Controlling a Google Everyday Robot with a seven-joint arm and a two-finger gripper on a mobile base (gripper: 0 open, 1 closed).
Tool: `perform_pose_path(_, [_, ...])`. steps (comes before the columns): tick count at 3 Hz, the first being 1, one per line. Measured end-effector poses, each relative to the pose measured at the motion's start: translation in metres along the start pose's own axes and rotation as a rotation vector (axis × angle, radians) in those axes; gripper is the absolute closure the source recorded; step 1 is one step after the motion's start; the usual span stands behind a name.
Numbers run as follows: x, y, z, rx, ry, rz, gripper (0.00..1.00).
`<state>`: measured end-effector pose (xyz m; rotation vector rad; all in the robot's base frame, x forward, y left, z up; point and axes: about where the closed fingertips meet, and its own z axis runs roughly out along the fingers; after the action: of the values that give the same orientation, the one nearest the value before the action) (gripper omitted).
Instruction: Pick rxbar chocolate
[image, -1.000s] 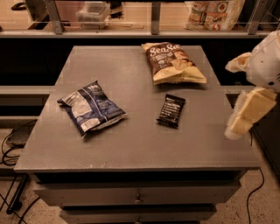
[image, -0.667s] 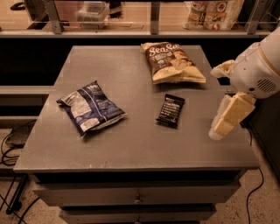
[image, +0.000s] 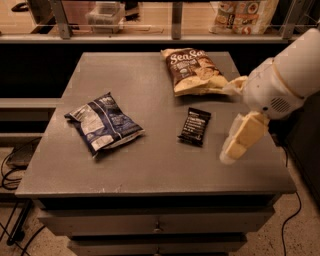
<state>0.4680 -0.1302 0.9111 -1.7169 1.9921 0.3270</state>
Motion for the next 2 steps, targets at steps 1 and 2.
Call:
perform_pose_path(1, [-0.018, -0.002, 0.031, -0.004, -0.05, -0.006, 0.0])
perform_pose_path(2, [-0.024, -0.015, 0.055, 0.026, -0.076, 0.005, 0.0])
